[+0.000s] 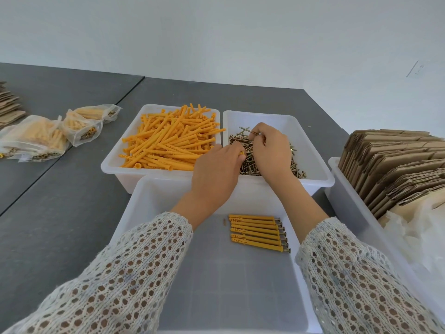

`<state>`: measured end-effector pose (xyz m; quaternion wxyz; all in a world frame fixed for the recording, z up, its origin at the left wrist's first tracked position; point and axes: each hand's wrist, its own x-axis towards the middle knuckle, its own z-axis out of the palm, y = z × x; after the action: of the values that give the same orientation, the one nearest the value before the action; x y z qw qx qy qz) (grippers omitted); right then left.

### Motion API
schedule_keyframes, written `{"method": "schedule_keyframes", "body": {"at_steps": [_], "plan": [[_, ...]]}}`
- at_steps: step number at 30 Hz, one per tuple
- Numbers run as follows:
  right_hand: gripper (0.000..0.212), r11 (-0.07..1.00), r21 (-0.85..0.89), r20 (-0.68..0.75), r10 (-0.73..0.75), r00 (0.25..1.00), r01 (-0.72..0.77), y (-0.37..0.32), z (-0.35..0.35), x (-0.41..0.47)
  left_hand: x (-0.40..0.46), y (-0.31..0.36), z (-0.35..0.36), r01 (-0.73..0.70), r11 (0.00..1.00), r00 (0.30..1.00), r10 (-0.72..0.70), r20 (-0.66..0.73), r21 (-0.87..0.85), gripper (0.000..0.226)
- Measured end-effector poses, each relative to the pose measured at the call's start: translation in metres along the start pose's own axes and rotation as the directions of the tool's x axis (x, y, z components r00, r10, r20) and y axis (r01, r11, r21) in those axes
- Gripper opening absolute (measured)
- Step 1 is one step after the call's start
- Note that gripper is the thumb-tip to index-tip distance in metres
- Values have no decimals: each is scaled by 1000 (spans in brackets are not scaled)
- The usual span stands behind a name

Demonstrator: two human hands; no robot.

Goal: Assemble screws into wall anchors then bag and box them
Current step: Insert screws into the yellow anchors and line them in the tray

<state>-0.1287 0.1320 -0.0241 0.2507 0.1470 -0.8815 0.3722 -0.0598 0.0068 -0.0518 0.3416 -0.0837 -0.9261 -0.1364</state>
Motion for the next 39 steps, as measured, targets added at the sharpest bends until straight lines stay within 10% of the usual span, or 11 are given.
{"method": "schedule_keyframes", "body": {"at_steps": [39], "plan": [[27,935,-35,183,-340,922,352,-12,-1,-11,9,-15,-26,-41,981,999,46,-22,188,36]]}}
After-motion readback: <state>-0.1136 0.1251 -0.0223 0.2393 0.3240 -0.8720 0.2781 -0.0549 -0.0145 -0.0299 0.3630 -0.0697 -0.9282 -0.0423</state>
